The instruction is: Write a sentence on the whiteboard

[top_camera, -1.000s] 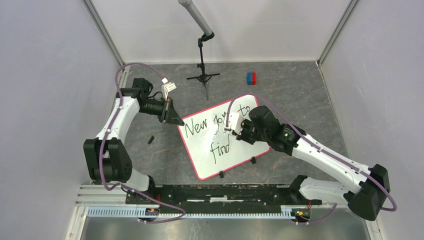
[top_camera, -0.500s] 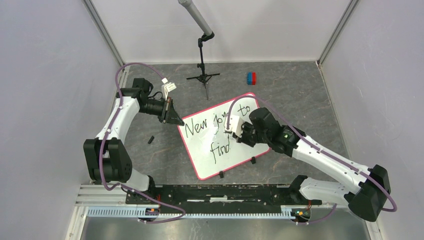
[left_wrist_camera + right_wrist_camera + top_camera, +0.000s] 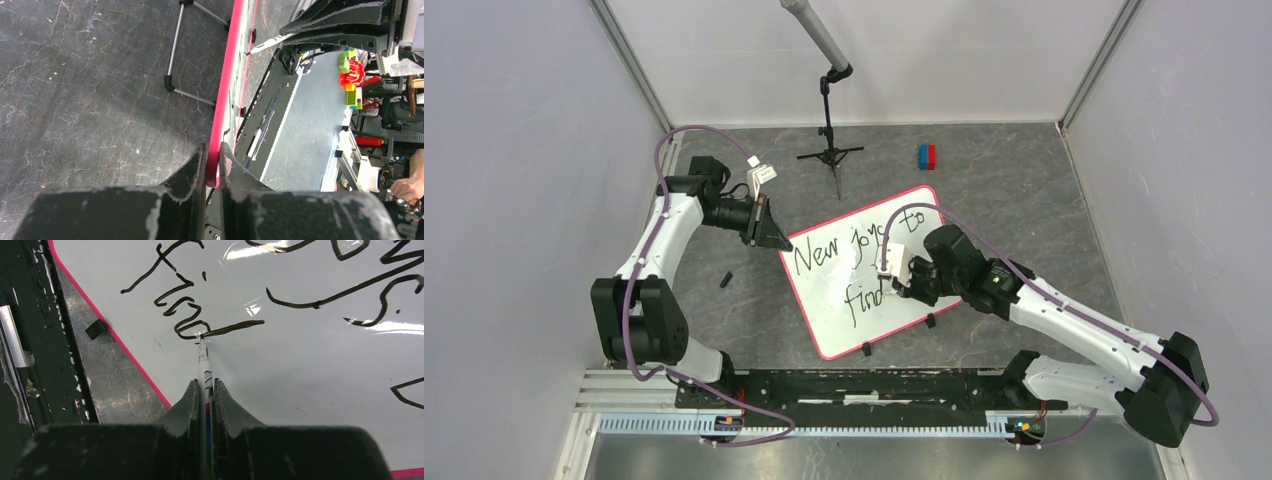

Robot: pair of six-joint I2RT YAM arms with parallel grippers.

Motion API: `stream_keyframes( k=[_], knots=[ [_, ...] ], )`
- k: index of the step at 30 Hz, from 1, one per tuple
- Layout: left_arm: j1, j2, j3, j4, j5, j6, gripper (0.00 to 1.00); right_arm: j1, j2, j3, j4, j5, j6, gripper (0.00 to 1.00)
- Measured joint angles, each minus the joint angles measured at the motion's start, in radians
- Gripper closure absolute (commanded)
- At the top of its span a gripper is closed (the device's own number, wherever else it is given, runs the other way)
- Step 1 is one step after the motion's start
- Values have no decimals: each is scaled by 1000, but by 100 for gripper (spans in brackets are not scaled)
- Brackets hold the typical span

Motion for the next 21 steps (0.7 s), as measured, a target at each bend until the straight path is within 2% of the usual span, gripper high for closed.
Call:
stream_keyframes(
  k=[21],
  knots=[
    [0,0,0,0,0,0,98,2,-2,-13,-48,-17,-25,100]
  ],
)
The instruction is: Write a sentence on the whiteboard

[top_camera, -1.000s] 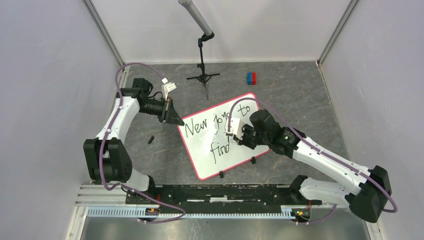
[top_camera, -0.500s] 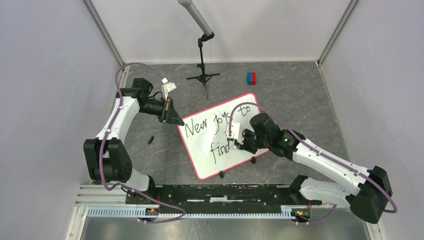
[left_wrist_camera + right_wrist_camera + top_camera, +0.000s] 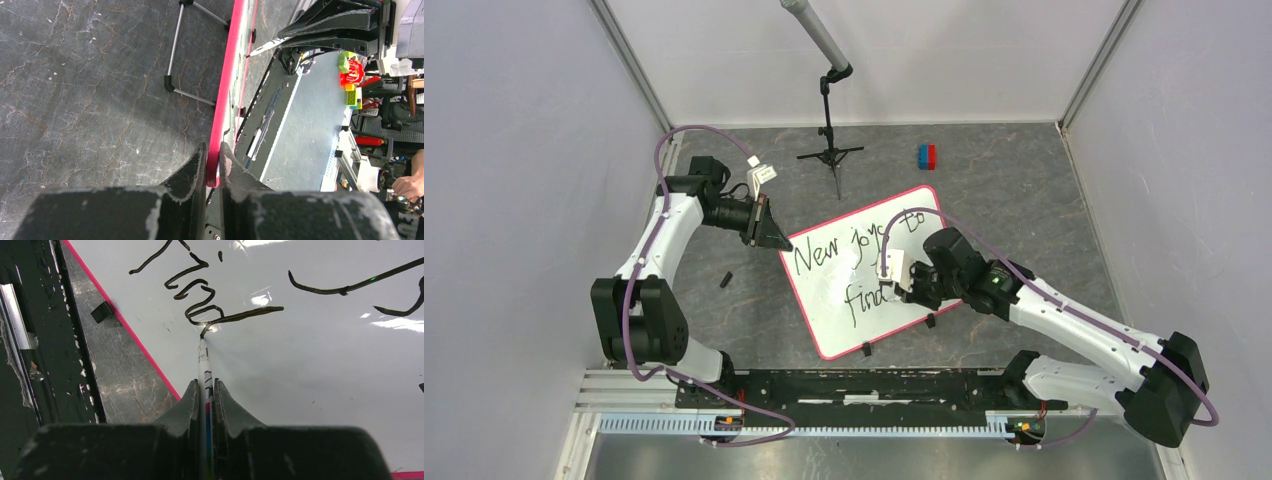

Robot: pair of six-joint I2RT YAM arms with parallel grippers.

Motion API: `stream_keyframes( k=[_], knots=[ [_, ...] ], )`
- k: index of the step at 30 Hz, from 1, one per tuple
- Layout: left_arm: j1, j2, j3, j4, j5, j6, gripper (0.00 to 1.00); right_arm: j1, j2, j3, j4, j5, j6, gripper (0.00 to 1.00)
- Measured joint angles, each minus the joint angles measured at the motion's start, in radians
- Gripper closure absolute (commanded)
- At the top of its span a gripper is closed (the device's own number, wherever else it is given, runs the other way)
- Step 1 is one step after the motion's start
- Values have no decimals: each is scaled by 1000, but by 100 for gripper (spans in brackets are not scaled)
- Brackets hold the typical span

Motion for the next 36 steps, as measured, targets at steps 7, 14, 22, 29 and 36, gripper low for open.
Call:
stream_keyframes(
  k=[7,14,22,29,36],
  knots=[
    [0,0,0,0,0,0,98,0,-2,1,-33,8,-14,100],
    [0,0,0,-1,0,0,98,-1,-10,39,-76,24,-30,100],
    [0,0,0,-1,0,-1,97,-1,-52,111,-89,39,-40,100],
    [0,0,0,-1,0,-1,97,-1,-52,99,-103,97,-68,100],
    [0,0,0,-1,0,-1,98,-1,-40,47,-105,106,-83,100]
  ],
)
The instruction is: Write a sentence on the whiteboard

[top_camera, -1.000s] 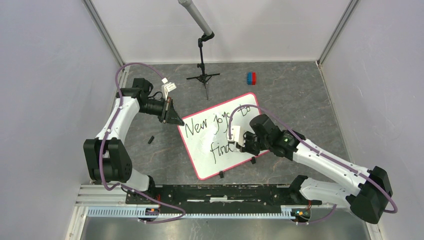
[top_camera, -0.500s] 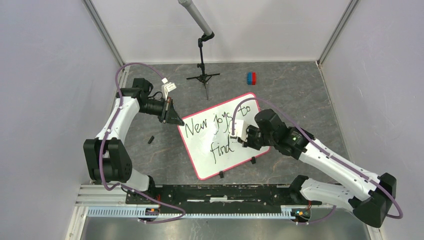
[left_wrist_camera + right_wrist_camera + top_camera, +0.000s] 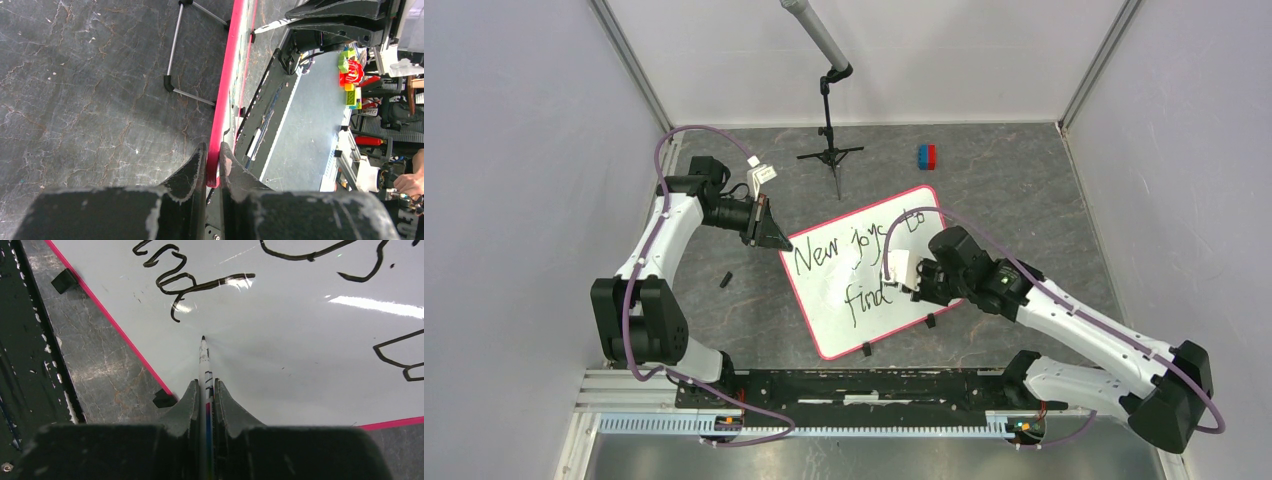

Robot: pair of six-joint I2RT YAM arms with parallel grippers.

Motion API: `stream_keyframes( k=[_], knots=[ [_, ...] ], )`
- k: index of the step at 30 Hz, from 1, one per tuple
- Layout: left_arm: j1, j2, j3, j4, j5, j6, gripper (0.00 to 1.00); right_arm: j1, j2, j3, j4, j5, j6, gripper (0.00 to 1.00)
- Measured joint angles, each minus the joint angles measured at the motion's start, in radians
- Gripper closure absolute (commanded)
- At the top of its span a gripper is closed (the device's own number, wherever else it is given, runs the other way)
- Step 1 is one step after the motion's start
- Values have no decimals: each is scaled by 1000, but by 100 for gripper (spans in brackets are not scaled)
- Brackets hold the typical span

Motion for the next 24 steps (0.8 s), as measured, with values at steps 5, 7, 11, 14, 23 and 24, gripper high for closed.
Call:
stream_keyframes(
  k=[5,7,11,14,23,24],
  knots=[
    [0,0,0,0,0,0,98,0,7,-23,4,3,0,100],
    [0,0,0,0,0,0,98,1,9,-23,6,4,1,100],
    [0,0,0,0,-1,0,98,1,10,-23,6,5,1,100],
    [0,0,0,0,-1,0,98,1,11,-23,6,5,1,100],
    [-1,-1,1,0,-6,-1,57,0,28,19,-26,-11,0,100],
    [-2,-1,1,1,-15,-2,48,0,32,39,-35,-13,0,100]
  ],
)
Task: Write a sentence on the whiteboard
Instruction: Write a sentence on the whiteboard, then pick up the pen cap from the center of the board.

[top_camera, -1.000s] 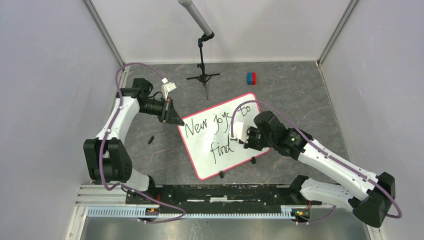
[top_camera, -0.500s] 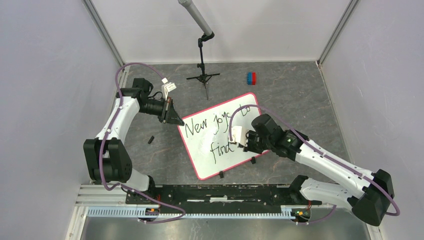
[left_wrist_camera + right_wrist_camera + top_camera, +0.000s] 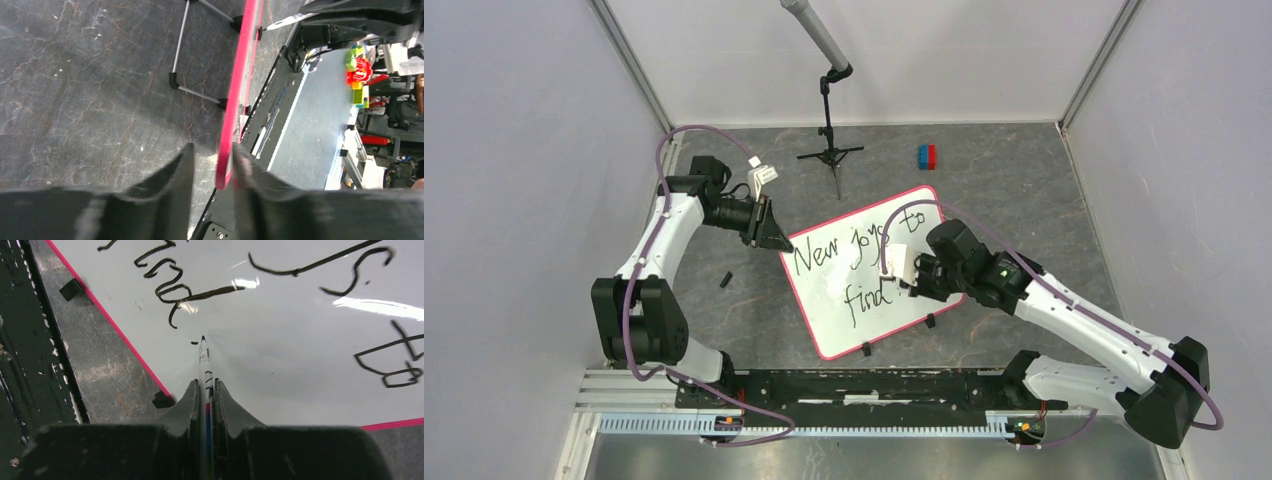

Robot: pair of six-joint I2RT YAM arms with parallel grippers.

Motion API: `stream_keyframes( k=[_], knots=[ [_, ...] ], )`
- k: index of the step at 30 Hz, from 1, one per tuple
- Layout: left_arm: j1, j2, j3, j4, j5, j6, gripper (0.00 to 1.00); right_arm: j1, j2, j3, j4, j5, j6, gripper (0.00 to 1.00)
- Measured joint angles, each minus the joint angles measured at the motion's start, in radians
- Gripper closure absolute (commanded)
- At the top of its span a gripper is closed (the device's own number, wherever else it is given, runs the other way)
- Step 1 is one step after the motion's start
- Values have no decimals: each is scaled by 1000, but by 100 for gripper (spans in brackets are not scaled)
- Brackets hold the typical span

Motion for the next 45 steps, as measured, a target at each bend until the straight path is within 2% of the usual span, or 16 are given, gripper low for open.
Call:
stream_keyframes(
  k=[2,5,8,13,17,20,24,29,34,42,45],
  knots=[
    [-2,0,0,3,-13,1,35,-1,1,35,-8,-6,0,100],
    [-2,0,10,-6,-18,-1,25,-1,1,89,-8,-25,0,100],
    [6,0,56,-26,-8,-2,22,-1,0,130,-8,-43,1,100],
    [77,2,209,-50,21,-16,22,-6,1,204,-21,-51,4,100],
    [197,2,306,-53,39,-35,24,-26,8,266,-14,-55,35,100],
    [305,3,316,-70,-27,-35,28,-45,27,293,17,-64,69,100],
    [402,4,240,-92,-194,7,34,-82,56,294,45,-95,120,100],
    [470,0,24,-56,-409,69,38,-132,82,290,81,-158,174,100],
    [435,-2,-132,32,-578,91,43,-180,82,289,113,-231,214,100],
    [199,33,-172,191,-873,90,50,-234,72,289,130,-282,244,100],
    [149,68,-172,214,-956,89,53,-253,60,289,130,-289,249,100]
  ],
)
